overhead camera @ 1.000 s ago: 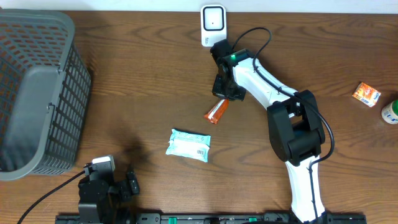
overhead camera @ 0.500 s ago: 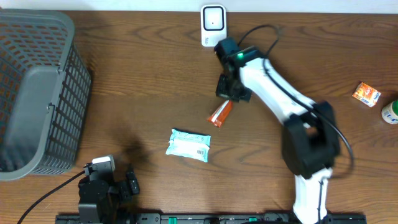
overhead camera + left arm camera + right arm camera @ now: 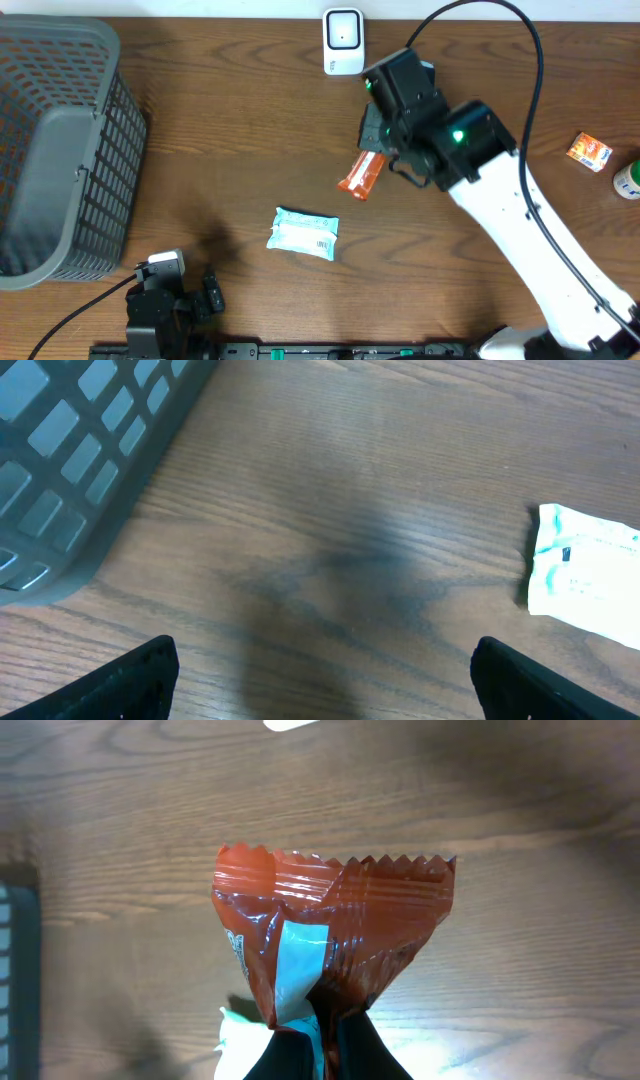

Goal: Scan the item barcode

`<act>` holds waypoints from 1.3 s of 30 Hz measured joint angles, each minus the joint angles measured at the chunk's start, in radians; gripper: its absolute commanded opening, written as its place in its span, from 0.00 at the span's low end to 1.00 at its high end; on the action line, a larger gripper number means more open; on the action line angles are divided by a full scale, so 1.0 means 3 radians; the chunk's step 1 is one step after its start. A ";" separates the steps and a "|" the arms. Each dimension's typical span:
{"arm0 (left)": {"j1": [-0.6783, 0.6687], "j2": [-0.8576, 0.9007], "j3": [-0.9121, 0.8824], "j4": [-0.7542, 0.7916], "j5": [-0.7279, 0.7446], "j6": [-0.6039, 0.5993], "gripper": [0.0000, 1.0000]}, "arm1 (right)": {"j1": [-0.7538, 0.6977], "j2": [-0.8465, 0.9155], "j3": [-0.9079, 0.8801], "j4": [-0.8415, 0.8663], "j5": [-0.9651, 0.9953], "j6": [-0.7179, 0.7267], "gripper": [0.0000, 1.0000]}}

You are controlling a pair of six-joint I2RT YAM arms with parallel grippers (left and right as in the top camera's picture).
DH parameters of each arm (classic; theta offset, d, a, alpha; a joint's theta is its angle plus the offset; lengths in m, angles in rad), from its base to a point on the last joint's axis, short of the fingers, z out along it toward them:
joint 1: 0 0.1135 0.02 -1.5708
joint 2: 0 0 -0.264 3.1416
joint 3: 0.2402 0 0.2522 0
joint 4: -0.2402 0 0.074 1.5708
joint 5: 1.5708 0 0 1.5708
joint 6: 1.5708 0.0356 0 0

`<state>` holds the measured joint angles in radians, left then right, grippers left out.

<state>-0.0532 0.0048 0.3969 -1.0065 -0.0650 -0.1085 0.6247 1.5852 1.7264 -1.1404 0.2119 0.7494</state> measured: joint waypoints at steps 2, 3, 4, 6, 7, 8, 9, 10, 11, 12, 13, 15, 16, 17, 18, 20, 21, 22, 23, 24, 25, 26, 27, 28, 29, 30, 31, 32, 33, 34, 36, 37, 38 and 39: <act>0.0000 0.0000 0.0000 -0.0001 0.0000 0.0000 0.94 | 0.0056 -0.0039 0.0000 -0.0013 0.0067 0.0000 0.02; 0.0000 0.0000 0.0000 0.0000 0.0000 0.0000 0.94 | 0.0071 -0.0048 0.0000 -0.0018 0.0100 0.0000 0.01; 0.0000 0.0000 0.0000 0.0000 0.0000 0.0000 0.94 | 0.0083 -0.0050 0.0000 -0.0024 0.0125 0.0000 0.01; 0.0000 0.0000 0.0000 -0.0001 0.0000 0.0000 0.94 | 0.0086 -0.0050 0.0000 -0.0036 0.0163 0.0000 0.02; 0.0000 0.0000 0.0000 0.0000 0.0000 0.0000 0.94 | 0.0085 -0.0050 0.0000 -0.0041 0.0174 0.0000 0.02; 0.0000 0.0000 0.0000 0.0000 0.0000 0.0000 0.94 | 0.0085 -0.0050 0.0000 -0.0045 0.0184 0.0000 0.01; 0.0000 0.0000 0.0000 0.0000 0.0000 0.0000 0.94 | 0.0085 -0.0050 0.0000 -0.0047 0.0193 0.0000 0.02; 0.0000 0.0000 0.0000 0.0000 0.0000 0.0000 0.94 | 0.0086 -0.0050 0.0000 -0.0047 0.0195 0.0001 0.02; 0.0000 0.0000 0.0000 0.0000 0.0000 0.0000 0.94 | 0.0085 -0.0050 0.0000 -0.0048 0.0196 0.0001 0.02; 0.0000 0.0000 0.0000 -0.0001 0.0000 0.0000 0.94 | 0.0085 -0.0050 0.0000 -0.0048 0.0200 0.0001 0.01; 0.0000 0.0000 0.0000 -0.0001 0.0001 0.0000 0.94 | 0.0085 -0.0050 0.0000 -0.0047 0.0206 0.0001 0.02; 0.0000 0.0000 0.0000 -0.0001 0.0000 0.0000 0.94 | 0.0085 -0.0050 -0.0001 -0.0019 0.0220 0.0001 0.01; 0.0000 0.0000 0.0000 0.0000 0.0001 0.0000 0.94 | 0.0086 -0.0050 -0.0005 0.0042 0.0249 0.0001 0.01; 0.0000 0.0000 0.0000 0.0000 0.0000 0.0000 0.94 | 0.0085 -0.0050 -0.0013 0.0125 0.0287 -0.0001 0.02; 0.0000 0.0000 0.0000 -0.0001 0.0000 0.0000 0.94 | 0.0085 -0.0050 -0.0029 0.0234 0.0342 -0.0022 0.02; 0.0000 0.0000 0.0000 0.0000 0.0001 0.0000 0.94 | 0.0086 -0.0031 -0.0080 0.0603 0.0497 -0.0139 0.01; 0.0000 0.0000 0.0000 -0.0001 0.0001 0.0000 0.94 | 0.0085 0.0000 -0.0131 0.0931 0.0600 -0.0266 0.01; 0.0000 0.0000 0.0000 -0.0003 0.0001 0.0000 0.94 | 0.0085 0.0048 -0.0169 0.1232 0.0687 -0.0413 0.01; 0.0000 0.0000 0.0000 0.0000 0.0001 0.0000 0.94 | 0.0084 0.0098 -0.0209 0.1469 0.0740 -0.0542 0.02; 0.0000 0.0000 0.0000 0.0000 0.0001 0.0000 0.94 | 0.0083 0.0173 -0.0278 0.1884 0.0827 -0.0744 0.02; 0.0000 0.0000 0.0000 -0.0001 0.0001 0.0000 0.94 | 0.0083 0.0262 -0.0317 0.2177 0.0880 -0.0923 0.02; 0.0000 0.0000 0.0000 -0.0001 0.0001 0.0000 0.94 | 0.0080 0.0359 -0.0354 0.2490 0.0949 -0.1109 0.02; 0.0000 0.0000 0.0000 0.0001 0.0001 0.0000 0.94 | 0.0069 0.0491 -0.0387 0.2895 0.1029 -0.1331 0.02; 0.0000 0.0000 0.0000 -0.0001 0.0000 0.0000 0.94 | 0.0061 0.0642 -0.0399 0.3307 0.1110 -0.1563 0.01; 0.0000 0.0001 0.0001 -0.0001 0.0000 0.0000 0.94 | 0.0043 0.0799 -0.0409 0.3718 0.1184 -0.1801 0.01; 0.0000 0.0000 0.0001 -0.0003 0.0003 0.0000 0.94 | 0.0025 0.0932 -0.0426 0.4061 0.1230 -0.2008 0.01; 0.0000 0.0001 0.0000 0.0000 0.0001 0.0000 0.94 | 0.0004 0.1066 -0.0453 0.4499 0.1280 -0.2215 0.01; 0.0000 0.0001 0.0000 0.0000 0.0001 0.0000 0.94 | -0.0024 0.1244 -0.0453 0.5029 0.1334 -0.2469 0.01; 0.0000 0.0001 0.0001 0.0000 0.0001 0.0000 0.94 | -0.0057 0.1400 -0.0456 0.5488 0.1377 -0.2714 0.01; 0.0000 0.0004 0.0001 -0.0001 0.0003 0.0000 0.94 | -0.0093 0.1568 -0.0465 0.6029 0.1391 -0.2949 0.02; 0.0000 0.0003 0.0000 -0.0001 0.0005 0.0000 0.94 | -0.0153 0.1851 -0.0456 0.6842 0.1376 -0.3326 0.01; 0.0000 0.0003 0.0000 -0.0001 0.0009 0.0000 0.94 | -0.0193 0.2003 -0.0450 0.7233 0.1331 -0.3549 0.01; 0.0000 0.0003 0.0000 -0.0001 0.0011 0.0000 0.94 | -0.0226 0.2129 -0.0439 0.7482 0.1259 -0.3737 0.01; 0.0000 0.0003 0.0000 0.0000 0.0011 0.0000 0.94 | -0.0262 0.2248 -0.0422 0.7618 0.1164 -0.3924 0.01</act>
<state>-0.0532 0.0055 0.3969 -1.0065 -0.0616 -0.1085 0.5461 2.2597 1.5997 1.1450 0.5610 -0.4278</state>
